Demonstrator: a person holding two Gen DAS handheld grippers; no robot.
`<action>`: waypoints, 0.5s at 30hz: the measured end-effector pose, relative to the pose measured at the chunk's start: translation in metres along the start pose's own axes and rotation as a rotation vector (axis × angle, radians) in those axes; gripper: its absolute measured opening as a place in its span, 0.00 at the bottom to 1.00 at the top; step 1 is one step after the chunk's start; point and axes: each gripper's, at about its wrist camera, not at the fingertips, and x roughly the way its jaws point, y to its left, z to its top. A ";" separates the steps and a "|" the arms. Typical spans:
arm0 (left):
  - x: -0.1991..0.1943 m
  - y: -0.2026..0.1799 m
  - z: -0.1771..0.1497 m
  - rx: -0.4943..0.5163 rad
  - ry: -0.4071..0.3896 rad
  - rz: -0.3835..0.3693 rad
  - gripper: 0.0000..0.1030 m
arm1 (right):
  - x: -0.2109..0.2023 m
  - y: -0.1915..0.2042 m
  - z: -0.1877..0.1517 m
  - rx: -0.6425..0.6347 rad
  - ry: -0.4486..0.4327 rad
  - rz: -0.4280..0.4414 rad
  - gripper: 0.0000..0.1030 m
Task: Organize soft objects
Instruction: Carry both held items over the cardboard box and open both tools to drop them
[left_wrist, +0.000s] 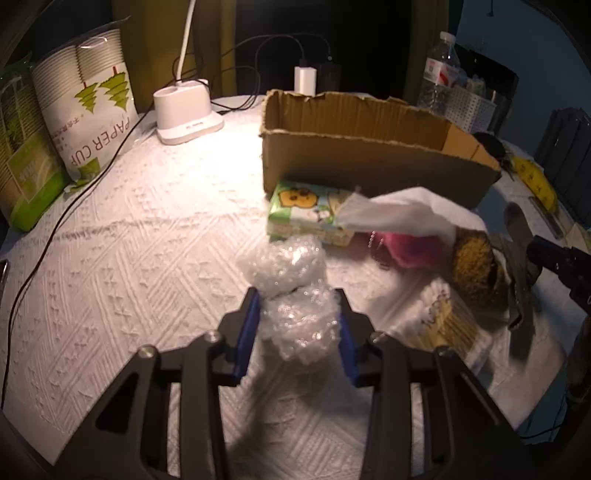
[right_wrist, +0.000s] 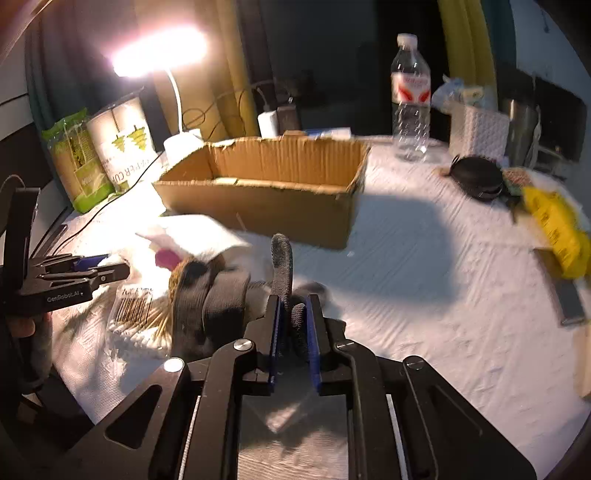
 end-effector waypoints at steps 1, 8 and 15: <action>-0.003 0.000 0.001 -0.003 -0.006 -0.004 0.38 | -0.006 -0.002 0.003 0.000 -0.015 -0.003 0.14; -0.042 -0.001 0.027 0.016 -0.104 -0.047 0.38 | -0.040 -0.007 0.031 -0.008 -0.127 -0.033 0.14; -0.061 -0.002 0.068 0.077 -0.205 -0.107 0.38 | -0.044 -0.004 0.063 -0.014 -0.194 -0.074 0.14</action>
